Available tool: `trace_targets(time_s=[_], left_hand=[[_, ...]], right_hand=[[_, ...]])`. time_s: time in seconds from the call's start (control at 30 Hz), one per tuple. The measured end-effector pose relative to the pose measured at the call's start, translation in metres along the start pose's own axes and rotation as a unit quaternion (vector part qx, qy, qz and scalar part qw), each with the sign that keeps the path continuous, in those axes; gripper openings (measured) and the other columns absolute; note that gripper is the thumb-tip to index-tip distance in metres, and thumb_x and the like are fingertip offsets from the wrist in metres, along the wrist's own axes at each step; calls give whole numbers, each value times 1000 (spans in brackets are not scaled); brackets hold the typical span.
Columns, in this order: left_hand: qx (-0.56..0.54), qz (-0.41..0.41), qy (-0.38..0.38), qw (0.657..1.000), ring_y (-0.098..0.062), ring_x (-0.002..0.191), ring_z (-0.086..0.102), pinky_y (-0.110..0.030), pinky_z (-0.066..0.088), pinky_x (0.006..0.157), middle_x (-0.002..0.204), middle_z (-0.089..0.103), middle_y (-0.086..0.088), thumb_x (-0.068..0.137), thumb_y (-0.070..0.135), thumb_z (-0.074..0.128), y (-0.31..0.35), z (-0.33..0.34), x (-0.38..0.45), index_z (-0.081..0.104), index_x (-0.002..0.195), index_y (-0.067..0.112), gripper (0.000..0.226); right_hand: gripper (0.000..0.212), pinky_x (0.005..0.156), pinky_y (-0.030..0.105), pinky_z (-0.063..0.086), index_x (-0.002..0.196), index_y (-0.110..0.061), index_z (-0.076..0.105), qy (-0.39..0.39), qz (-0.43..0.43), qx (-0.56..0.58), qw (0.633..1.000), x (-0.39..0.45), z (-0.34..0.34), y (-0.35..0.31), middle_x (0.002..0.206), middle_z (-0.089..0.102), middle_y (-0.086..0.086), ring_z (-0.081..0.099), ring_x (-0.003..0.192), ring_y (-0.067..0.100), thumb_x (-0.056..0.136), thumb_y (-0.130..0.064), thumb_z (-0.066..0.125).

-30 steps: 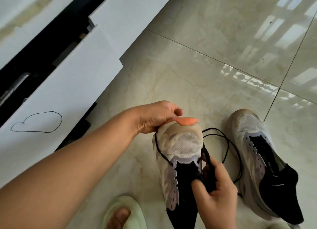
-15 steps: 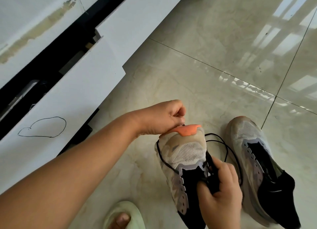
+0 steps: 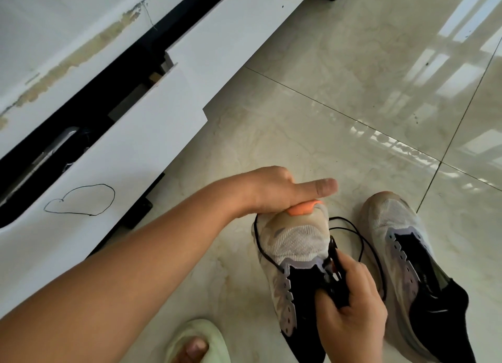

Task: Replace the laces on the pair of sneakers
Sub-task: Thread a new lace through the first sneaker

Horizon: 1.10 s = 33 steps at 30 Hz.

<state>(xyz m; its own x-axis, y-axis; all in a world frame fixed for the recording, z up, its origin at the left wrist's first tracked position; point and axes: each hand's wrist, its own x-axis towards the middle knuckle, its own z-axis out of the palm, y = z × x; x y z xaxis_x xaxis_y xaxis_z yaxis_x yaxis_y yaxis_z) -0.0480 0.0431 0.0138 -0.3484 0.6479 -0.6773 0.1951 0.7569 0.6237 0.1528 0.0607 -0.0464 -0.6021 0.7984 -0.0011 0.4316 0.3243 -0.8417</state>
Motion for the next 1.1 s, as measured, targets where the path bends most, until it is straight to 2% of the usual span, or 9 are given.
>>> trace_targets(time_s=[0.13,0.33,0.4,0.47,0.53,0.63,0.77,0.9,1.1], left_hand=[[-157,86,-10,984,-2,42,45,-16,40,51,47,53,11,66,54,76,0,10,-4,59,93,18,48],[-119,269,183,938,-2,41,45,-13,43,51,44,41,16,73,22,79,-2,15,-3,59,75,18,20],[73,371,321,868,-7,47,47,-10,37,57,46,43,13,73,25,77,-5,14,0,63,72,13,19],[242,426,427,760,-9,43,43,-23,39,57,47,48,9,76,29,76,-11,14,5,66,69,11,22],[300,427,468,713,-15,41,48,-27,41,52,47,52,6,81,33,71,-17,15,7,68,67,12,25],[309,360,459,751,-18,44,55,-30,43,54,50,58,3,79,46,69,-21,24,8,67,68,12,36],[240,204,358,879,-23,72,62,-34,40,72,77,67,-1,86,34,63,-20,41,7,67,83,13,22],[238,58,364,898,-25,90,60,-32,42,78,98,66,-3,95,32,48,-28,34,13,60,102,13,24],[-14,250,214,944,3,61,54,-12,41,60,68,60,16,87,16,64,-28,44,1,67,80,15,8]], right_hand=[[51,64,-1,36,103,-9,66,10,3,2,1000,-3,1,0,80,60,-5,52,72,-7,54,-2,55],[54,59,2,37,108,-26,62,12,33,24,999,-4,5,1,81,59,-9,54,63,3,58,-4,59],[53,60,3,38,106,-27,63,2,54,32,998,-1,7,4,79,62,-9,56,66,6,61,2,64],[55,59,2,38,105,-26,64,-14,56,20,998,-1,9,5,78,63,-9,57,70,5,61,8,67],[52,58,2,37,103,-25,64,-18,61,10,998,0,11,3,75,61,-11,56,71,2,62,7,68],[42,60,8,40,103,-23,63,-47,94,13,994,3,16,0,78,60,-11,54,68,5,67,-3,68],[30,61,5,37,96,-13,64,-80,92,1,993,15,21,-3,81,58,-7,49,75,-3,69,0,63],[39,66,2,36,103,-14,66,-73,92,0,993,19,27,-5,86,58,-7,50,84,-6,69,5,59],[40,64,4,38,104,-21,65,-97,140,28,985,20,37,-3,89,57,-8,52,80,0,71,0,57]])
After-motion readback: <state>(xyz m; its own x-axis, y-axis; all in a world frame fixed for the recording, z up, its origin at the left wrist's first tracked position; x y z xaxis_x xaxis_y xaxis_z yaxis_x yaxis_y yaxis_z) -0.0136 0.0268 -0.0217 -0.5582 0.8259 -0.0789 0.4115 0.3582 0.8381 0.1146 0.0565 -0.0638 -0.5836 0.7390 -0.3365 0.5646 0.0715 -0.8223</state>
